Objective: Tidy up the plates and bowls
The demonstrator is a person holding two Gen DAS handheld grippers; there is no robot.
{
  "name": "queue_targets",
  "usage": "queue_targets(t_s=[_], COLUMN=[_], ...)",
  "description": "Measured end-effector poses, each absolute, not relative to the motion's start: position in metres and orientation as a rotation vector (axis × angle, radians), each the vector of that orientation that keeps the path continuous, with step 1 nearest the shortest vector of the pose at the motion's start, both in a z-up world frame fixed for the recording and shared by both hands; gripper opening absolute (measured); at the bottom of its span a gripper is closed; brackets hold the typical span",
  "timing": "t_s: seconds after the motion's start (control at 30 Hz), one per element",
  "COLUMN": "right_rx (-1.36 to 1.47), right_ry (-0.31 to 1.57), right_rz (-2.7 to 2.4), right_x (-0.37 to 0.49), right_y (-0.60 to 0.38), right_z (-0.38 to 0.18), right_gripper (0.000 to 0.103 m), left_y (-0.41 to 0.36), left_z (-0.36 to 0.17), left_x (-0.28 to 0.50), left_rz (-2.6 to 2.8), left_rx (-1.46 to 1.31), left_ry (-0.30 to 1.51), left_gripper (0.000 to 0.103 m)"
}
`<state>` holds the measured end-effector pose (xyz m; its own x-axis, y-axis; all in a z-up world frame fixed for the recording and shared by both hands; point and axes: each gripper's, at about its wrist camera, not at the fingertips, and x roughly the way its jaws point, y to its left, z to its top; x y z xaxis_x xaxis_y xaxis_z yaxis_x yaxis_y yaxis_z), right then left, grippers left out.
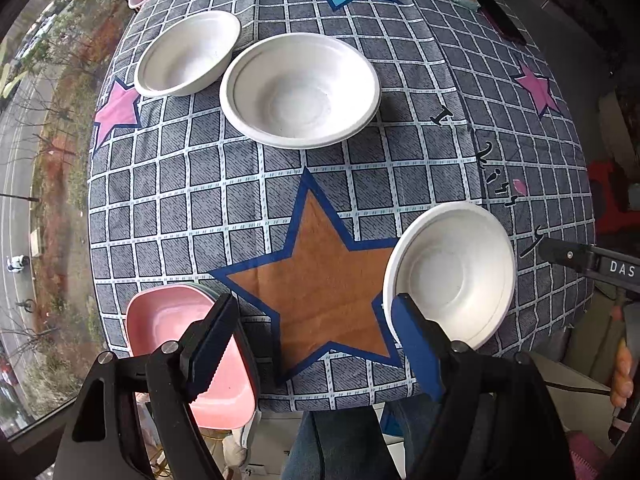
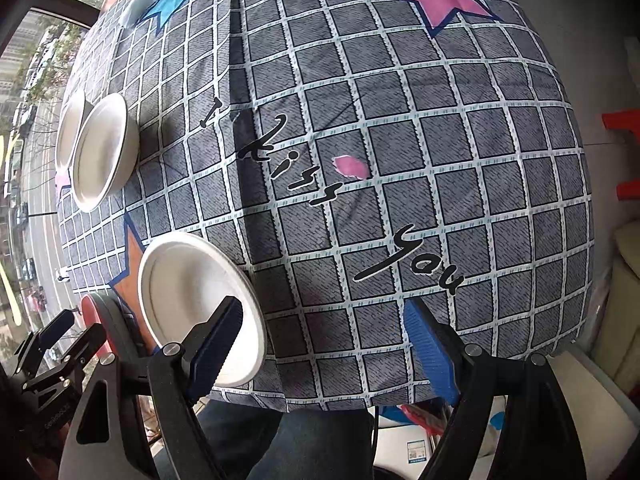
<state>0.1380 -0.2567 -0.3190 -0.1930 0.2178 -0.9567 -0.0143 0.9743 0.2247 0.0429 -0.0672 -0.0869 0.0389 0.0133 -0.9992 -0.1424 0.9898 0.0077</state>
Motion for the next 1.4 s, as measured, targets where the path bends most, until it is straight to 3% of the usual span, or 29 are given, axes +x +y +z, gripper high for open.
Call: queue_targets(t_s=[0.4,0.93,1.4], right_rx=[0.11,-0.177,-0.293], right_ry=[1.72,1.683,1.702], right_rz=[0.132,0.42,0.56], right_x=[0.159,0.22,0.26], right_y=[-0.246,-0.128,-0.055], right_z=[-0.304,-0.306,-0.355], right_gripper=[0.084,0.084,0.084], left_y=[-0.028,0.026,0.039], left_z=[-0.097,-0.093,-0.153], left_x=[0.063,0.102,0.149], left_rz=[0.085,0.358,0.5], left_rx=[-0.169,-0.432,-0.394], left_ry=[1.506,1.436,1.504], left_gripper=[0.082,0.082,0.082])
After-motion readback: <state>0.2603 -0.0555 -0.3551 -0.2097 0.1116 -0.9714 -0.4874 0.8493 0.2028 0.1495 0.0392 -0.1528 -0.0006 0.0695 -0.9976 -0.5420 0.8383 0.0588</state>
